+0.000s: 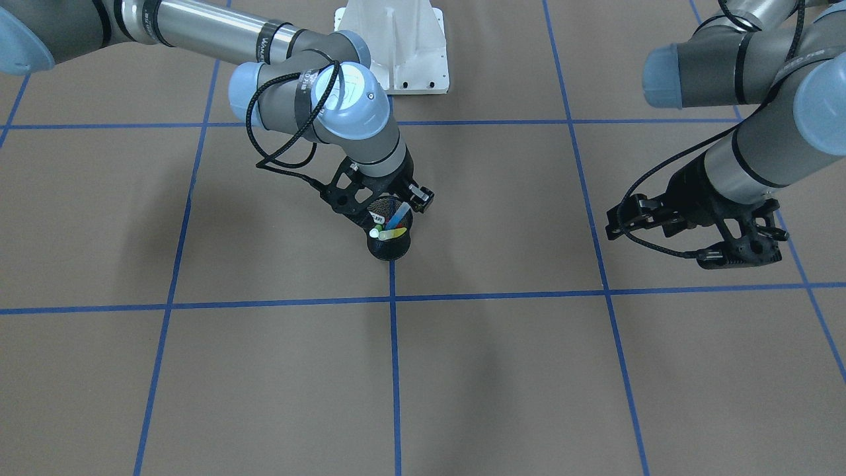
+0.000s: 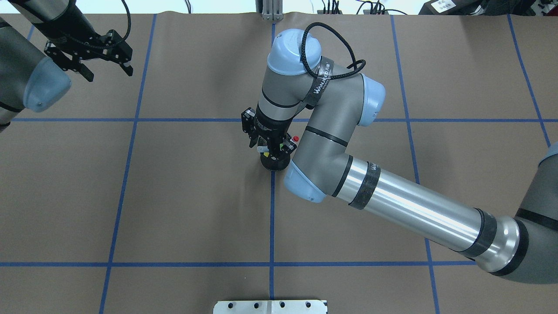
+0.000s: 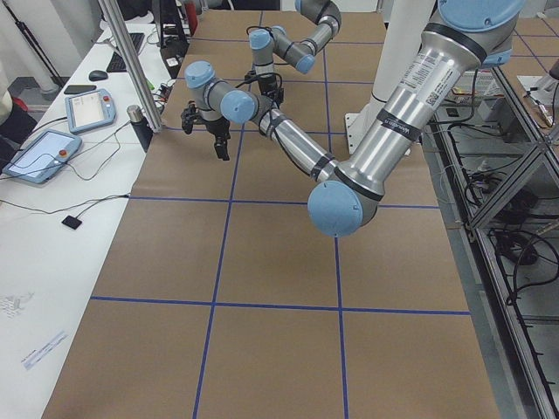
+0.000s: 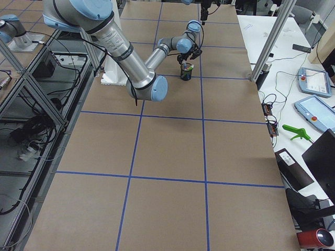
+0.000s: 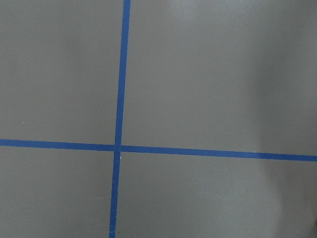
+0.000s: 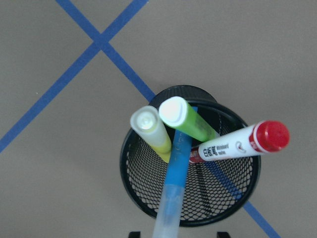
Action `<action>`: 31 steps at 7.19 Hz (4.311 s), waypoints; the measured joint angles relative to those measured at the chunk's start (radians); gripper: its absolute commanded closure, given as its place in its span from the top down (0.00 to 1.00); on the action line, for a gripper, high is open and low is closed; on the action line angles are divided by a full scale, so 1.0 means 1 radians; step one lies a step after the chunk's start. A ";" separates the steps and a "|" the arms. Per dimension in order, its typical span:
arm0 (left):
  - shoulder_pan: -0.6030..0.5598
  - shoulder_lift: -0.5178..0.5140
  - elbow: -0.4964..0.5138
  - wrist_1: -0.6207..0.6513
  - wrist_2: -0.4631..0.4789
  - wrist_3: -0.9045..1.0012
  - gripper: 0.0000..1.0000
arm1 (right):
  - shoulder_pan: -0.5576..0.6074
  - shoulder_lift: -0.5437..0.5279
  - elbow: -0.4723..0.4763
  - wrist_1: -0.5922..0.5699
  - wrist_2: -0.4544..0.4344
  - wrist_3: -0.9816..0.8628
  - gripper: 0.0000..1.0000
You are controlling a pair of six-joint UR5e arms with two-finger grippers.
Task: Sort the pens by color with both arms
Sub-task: 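Lower the right gripper onto the blue pen in the cup, then close the right gripper on the blue pen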
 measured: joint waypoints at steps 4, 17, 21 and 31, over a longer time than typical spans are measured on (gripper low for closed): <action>0.001 0.002 -0.007 0.001 0.001 0.000 1.00 | 0.016 -0.001 -0.021 -0.004 -0.004 -0.046 0.50; 0.001 0.005 -0.011 0.002 0.002 -0.002 1.00 | 0.011 0.012 -0.028 -0.002 0.003 -0.056 0.38; 0.001 0.005 -0.013 0.002 0.002 -0.002 1.00 | 0.006 0.006 -0.028 0.000 0.005 -0.059 0.38; 0.003 -0.011 -0.022 0.005 0.000 -0.021 1.00 | 0.043 0.001 0.003 -0.004 0.067 -0.059 0.06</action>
